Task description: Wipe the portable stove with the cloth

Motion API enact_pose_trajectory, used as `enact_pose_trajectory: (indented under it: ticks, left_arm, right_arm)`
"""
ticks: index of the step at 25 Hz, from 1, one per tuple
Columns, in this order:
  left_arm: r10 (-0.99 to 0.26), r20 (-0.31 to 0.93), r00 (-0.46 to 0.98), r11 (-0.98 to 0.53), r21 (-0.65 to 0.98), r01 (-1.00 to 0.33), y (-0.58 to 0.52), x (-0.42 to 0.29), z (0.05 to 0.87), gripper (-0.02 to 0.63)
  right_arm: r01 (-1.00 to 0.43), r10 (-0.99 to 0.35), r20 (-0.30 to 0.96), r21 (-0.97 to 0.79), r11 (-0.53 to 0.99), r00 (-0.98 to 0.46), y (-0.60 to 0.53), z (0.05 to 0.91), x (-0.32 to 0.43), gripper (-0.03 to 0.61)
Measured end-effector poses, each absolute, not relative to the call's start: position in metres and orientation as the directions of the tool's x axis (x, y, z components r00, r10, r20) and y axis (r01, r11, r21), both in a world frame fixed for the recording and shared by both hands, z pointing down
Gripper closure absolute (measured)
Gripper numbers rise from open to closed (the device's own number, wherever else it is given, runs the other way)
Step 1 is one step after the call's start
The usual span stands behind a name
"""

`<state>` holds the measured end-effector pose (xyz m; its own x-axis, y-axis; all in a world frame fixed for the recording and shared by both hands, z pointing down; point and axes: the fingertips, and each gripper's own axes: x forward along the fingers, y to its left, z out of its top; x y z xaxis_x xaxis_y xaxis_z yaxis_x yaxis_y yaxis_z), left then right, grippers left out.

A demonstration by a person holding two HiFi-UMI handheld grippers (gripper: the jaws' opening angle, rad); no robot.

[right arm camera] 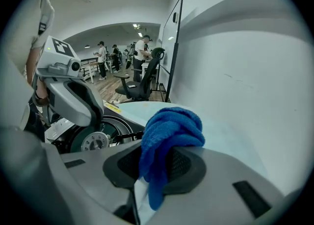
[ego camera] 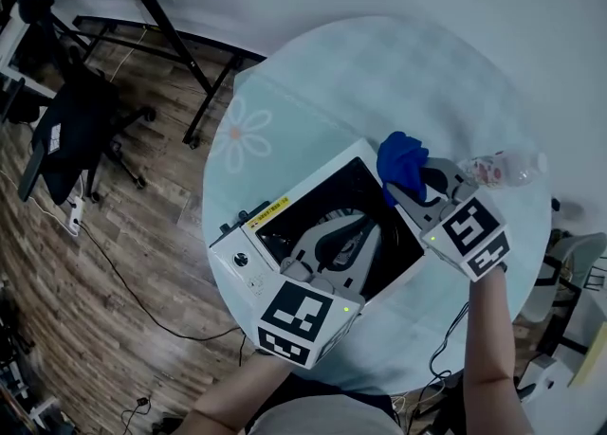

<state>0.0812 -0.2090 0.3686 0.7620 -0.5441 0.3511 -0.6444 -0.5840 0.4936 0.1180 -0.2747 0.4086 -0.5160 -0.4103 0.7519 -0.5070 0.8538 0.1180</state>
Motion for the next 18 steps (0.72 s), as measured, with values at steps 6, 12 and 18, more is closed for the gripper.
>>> enact_pose_trajectory:
  ticks: [6, 12, 18]
  left_arm:
    - [-0.515, 0.383, 0.767, -0.568, 0.517, -0.64, -0.211, 0.085, 0.379, 0.575]
    - [-0.518, 0.373, 0.77, -0.557, 0.536, -0.634, -0.216, 0.082, 0.382, 0.575]
    - [-0.538, 0.383, 0.75, -0.551, 0.514, -0.658, -0.218, 0.08, 0.384, 0.575]
  right_arm:
    - [-0.447, -0.356, 0.797, 0.123, 0.886, -0.488, -0.288, 0.423, 0.116, 0.479]
    - [-0.476, -0.35, 0.793, 0.087, 0.875, -0.499, -0.299, 0.433, 0.114, 0.479]
    - [-0.518, -0.35, 0.776, 0.036, 0.855, -0.524, -0.304, 0.439, 0.11, 0.479]
